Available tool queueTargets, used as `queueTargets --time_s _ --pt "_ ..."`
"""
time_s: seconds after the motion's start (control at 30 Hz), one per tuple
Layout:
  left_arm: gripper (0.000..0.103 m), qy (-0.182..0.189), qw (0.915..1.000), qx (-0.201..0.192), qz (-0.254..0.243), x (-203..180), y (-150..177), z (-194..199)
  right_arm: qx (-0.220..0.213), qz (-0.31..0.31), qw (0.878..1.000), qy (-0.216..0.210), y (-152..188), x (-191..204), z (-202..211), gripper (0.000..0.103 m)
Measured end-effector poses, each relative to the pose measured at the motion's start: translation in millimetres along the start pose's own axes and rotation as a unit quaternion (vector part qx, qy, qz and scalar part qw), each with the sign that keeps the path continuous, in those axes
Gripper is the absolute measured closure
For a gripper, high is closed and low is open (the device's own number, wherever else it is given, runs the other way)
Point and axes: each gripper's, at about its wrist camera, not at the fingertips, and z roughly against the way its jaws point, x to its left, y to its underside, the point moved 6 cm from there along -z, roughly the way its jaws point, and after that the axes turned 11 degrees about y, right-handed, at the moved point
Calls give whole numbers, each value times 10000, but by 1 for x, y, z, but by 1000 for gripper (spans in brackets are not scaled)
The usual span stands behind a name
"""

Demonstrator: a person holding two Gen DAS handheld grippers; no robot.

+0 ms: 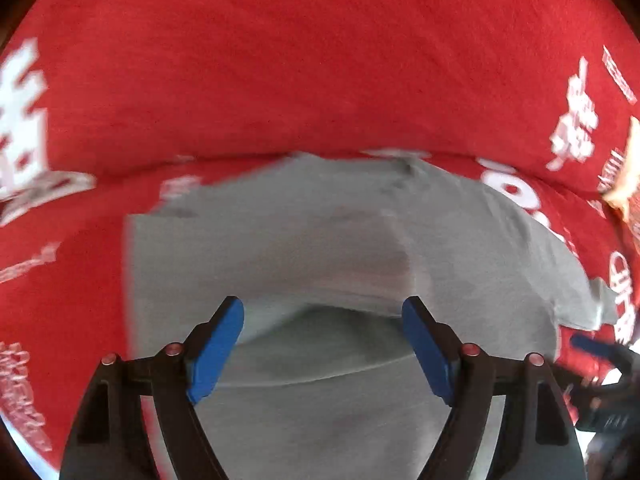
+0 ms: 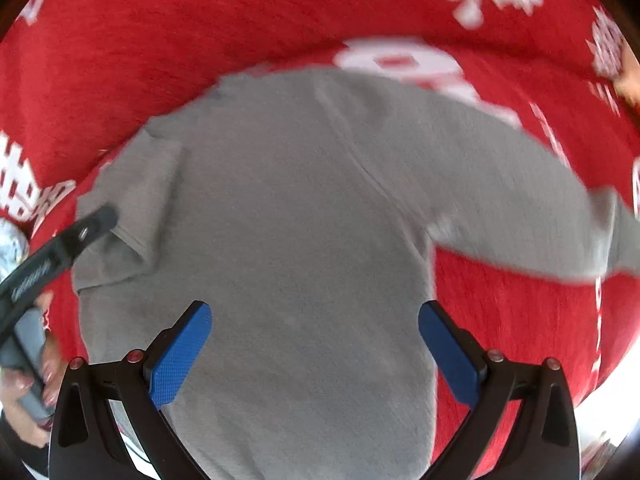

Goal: Fold small clothes
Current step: 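Fold the sleeve and side of the sweater inward with the left tool, release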

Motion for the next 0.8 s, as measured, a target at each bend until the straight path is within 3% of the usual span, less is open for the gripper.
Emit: queueTargets --time_s 0.07,0.17,0.23,0.37,0.4,0.47,0.5,0.53,0.57,0.6,0.63,0.67,0.7,0.77,0.8 --pt "21 -330 9992 -91 216 39 -2 19 -314 491 9983 -7 -13 25 9 0" --pt "21 -926 9936 71 645 95 2 21 -731 1513 9856 171 -28 80 15 0" --pt "21 -1019 9895 250 993 126 10 13 -911 2355 9665 460 -29 122 5 0" --pt "21 -1121 9832 594 1314 156 25 -11 -1448 3700 9083 1306 -19 178 -18 3" --pt "21 -1123 9828 629 1325 157 28 -15 -1531 3856 8977 1485 -20 184 -23 10" --pt "21 -1063 9830 543 1394 159 32 -16 -1601 3984 8846 1819 -28 190 -32 58" --pt "21 -1038 9829 529 1424 160 32 -13 -1454 3828 8972 1657 -35 187 -34 100" --pt "21 -1024 9828 525 1442 161 33 -12 -1302 3352 9232 1354 -45 177 -30 97" --pt "21 -1002 9831 521 1444 161 33 -12 -1233 2933 9414 1120 -53 166 -26 97" --pt "21 -987 9835 527 1423 160 34 -12 -1094 2129 9689 629 -64 143 -18 97" --pt "21 -978 9839 530 1396 157 33 -15 -1011 1614 9813 284 -69 126 -15 97" --pt "21 -958 9846 540 1358 156 33 -15 -832 691 9939 -211 -74 95 -14 97" --pt "21 -935 9851 551 1332 155 32 -18 -669 80 9966 -485 -74 74 -16 96" --pt "21 -888 9858 572 1308 151 28 -23 -208 -1172 9859 -1177 -68 36 -29 90" --pt "21 -854 9859 591 1311 152 27 -24 134 -1794 9716 -1537 -59 17 -39 76"
